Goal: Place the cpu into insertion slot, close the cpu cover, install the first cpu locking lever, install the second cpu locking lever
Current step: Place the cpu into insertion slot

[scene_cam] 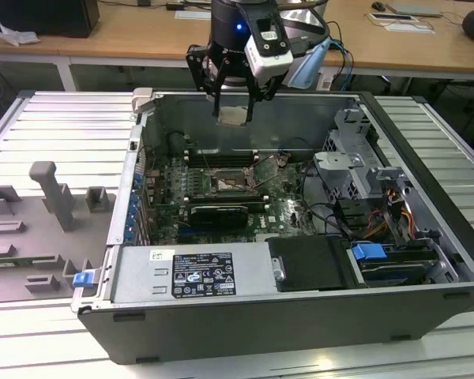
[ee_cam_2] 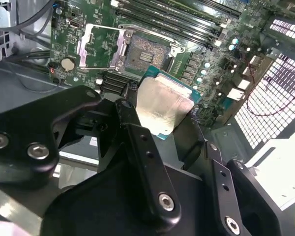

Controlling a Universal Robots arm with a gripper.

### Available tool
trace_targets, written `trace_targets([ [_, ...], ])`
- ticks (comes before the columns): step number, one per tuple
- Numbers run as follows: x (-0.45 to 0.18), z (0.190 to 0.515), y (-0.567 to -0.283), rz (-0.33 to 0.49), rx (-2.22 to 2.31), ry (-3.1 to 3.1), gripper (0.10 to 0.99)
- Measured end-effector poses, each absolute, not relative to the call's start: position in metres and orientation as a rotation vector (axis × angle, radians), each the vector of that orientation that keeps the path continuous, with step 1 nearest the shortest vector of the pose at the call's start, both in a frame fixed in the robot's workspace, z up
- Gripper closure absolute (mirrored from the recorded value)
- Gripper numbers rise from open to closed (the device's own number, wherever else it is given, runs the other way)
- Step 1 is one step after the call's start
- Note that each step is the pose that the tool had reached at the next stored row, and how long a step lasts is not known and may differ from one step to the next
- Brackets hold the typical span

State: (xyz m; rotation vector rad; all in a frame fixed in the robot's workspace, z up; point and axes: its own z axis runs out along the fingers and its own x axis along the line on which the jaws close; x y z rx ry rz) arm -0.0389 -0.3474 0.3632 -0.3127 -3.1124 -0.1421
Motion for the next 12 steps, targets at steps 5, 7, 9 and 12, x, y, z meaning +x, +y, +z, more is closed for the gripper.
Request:
trace_targets([
  [5, -0.0390, 0.3613, -0.3475, -0.142, -0.324, -3.112, 0.549],
  [7, -0.0391, 0.3611, -0.3475, -0.143, -0.386, -3.106, 0.549],
  [9, -0.0391, 0.3609, -0.3475, -0.143, -0.431, -3.102, 0.549],
  [12, -0.0391, 0.3605, -0.3475, -0.143, -0.501, -3.093, 0.549],
])
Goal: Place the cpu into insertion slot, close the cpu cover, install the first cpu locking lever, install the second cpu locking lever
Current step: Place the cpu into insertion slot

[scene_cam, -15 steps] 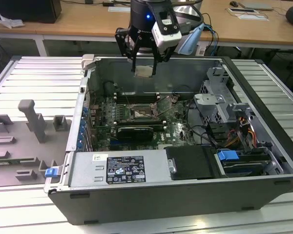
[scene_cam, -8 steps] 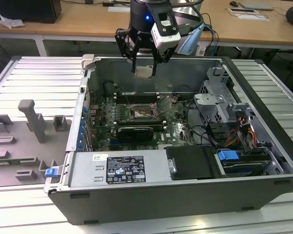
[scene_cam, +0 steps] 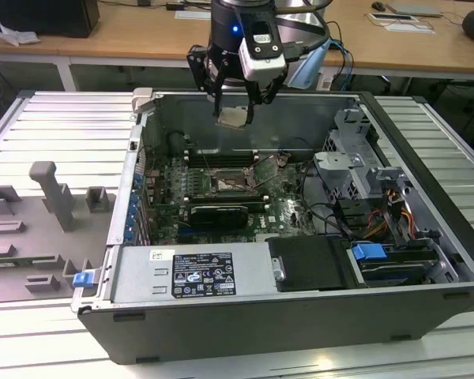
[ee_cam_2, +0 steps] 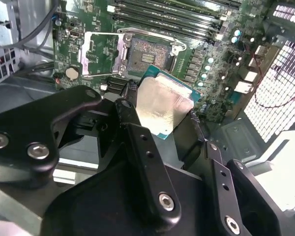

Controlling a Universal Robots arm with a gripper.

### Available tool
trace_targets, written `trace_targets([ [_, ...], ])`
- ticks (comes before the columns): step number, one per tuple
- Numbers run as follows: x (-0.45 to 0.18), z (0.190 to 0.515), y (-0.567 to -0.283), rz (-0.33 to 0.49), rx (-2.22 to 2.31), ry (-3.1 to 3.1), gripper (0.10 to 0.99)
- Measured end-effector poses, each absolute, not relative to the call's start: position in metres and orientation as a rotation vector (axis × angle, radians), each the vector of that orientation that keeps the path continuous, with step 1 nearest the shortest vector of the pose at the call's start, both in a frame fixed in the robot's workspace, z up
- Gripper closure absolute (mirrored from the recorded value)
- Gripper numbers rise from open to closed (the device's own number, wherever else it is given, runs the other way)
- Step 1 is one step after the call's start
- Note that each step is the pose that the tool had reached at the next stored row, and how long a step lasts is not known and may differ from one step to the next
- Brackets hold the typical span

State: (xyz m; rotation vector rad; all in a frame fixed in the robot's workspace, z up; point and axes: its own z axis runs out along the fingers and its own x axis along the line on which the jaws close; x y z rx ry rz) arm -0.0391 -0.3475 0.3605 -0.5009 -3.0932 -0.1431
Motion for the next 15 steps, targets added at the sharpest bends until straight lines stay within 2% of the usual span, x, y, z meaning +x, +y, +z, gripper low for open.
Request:
trace_targets([
  [15, -0.0405, 0.3601, -0.3475, -0.143, -0.599, -3.079, 0.549],
])
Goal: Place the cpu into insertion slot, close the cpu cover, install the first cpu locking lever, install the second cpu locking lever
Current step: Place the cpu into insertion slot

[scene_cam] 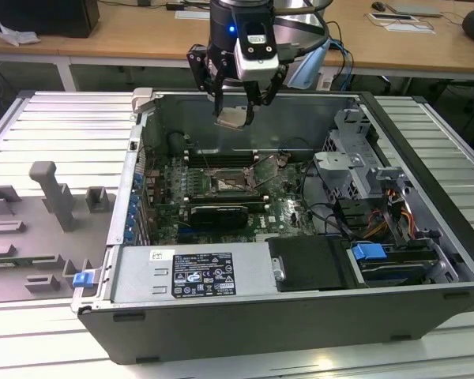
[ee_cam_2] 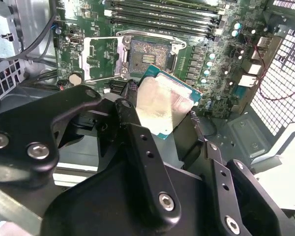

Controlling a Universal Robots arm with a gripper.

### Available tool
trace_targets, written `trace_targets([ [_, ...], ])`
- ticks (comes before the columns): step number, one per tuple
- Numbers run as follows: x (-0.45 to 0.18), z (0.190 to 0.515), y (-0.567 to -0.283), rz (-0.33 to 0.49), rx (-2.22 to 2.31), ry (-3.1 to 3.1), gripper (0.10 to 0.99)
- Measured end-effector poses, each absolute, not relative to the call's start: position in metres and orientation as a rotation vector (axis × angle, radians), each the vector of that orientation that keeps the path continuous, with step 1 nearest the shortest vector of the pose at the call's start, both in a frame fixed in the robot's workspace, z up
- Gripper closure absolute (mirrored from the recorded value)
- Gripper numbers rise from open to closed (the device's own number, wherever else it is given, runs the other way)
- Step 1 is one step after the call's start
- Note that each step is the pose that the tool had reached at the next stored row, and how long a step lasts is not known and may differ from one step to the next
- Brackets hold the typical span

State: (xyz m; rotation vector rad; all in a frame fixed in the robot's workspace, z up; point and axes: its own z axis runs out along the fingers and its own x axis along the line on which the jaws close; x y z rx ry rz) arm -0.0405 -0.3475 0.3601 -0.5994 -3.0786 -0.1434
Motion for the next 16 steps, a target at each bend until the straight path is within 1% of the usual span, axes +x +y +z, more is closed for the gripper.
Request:
trace_targets([
  [11, -0.0405, 0.3591, -0.3475, -0.144, -0.646, -3.071, 0.549],
  [16, -0.0405, 0.3584, -0.3475, -0.144, -0.762, -3.047, 0.549],
])
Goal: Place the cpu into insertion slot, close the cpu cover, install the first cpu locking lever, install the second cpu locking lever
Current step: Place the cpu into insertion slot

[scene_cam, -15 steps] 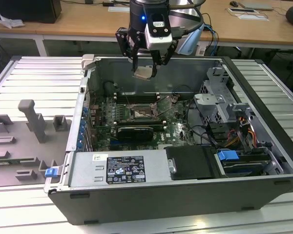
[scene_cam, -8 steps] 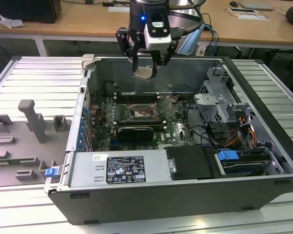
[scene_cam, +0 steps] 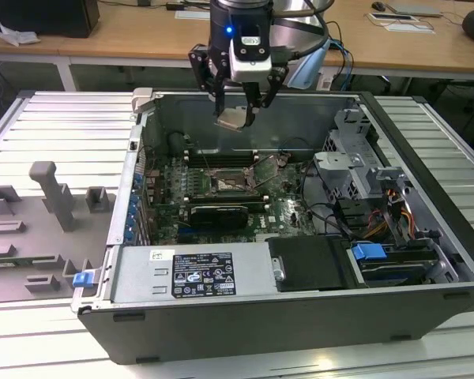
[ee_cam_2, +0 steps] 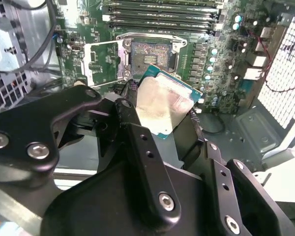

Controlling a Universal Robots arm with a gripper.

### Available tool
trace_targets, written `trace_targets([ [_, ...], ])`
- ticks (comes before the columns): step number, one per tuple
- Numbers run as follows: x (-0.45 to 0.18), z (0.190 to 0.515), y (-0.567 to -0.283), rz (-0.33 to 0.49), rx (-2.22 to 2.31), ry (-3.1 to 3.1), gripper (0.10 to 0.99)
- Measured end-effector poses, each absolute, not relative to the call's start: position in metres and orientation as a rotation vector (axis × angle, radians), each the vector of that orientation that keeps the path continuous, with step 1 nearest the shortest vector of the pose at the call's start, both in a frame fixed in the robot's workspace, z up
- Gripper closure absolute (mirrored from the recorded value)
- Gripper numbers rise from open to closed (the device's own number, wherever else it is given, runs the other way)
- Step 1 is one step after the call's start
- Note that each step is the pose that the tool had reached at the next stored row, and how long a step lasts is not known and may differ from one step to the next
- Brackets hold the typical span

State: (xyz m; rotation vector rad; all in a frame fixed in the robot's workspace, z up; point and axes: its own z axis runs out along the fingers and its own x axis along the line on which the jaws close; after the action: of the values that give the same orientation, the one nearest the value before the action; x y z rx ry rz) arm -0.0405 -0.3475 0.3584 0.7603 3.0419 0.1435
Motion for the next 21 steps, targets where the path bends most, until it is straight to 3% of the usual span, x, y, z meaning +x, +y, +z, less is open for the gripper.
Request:
trace_targets([
  [21, -0.0405, 0.3568, -0.3475, 0.142, 1.082, 2.933, 0.549],
])
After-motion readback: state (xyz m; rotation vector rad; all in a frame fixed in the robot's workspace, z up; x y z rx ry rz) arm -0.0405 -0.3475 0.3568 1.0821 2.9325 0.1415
